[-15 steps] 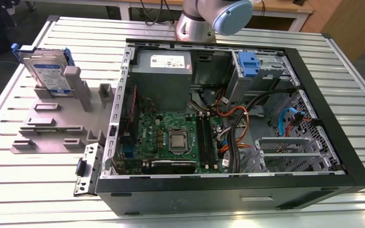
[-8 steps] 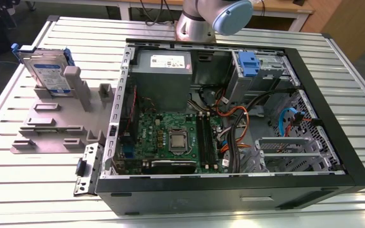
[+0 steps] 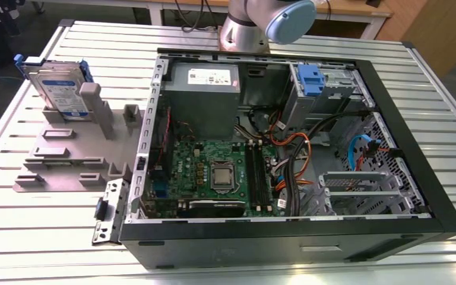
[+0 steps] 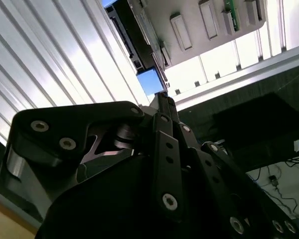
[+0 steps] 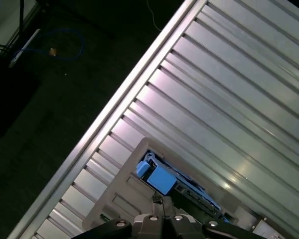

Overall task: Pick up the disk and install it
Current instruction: 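Pick up the disk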

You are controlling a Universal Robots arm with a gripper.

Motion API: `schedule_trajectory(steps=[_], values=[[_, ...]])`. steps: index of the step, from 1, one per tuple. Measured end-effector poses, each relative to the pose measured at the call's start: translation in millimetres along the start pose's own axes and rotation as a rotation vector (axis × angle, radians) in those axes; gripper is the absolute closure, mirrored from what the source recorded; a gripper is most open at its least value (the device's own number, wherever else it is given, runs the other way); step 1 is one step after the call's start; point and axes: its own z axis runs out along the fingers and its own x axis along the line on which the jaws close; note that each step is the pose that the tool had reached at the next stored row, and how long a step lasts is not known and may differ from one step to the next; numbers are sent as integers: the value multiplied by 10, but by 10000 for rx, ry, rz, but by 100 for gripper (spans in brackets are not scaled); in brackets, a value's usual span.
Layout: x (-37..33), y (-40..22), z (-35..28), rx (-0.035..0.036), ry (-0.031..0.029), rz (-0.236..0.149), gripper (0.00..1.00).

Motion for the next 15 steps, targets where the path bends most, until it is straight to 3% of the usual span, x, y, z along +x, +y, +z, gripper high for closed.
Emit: schedule_trajectory(steps=[15], values=[[1,-2,1,44,22,-1618,89]])
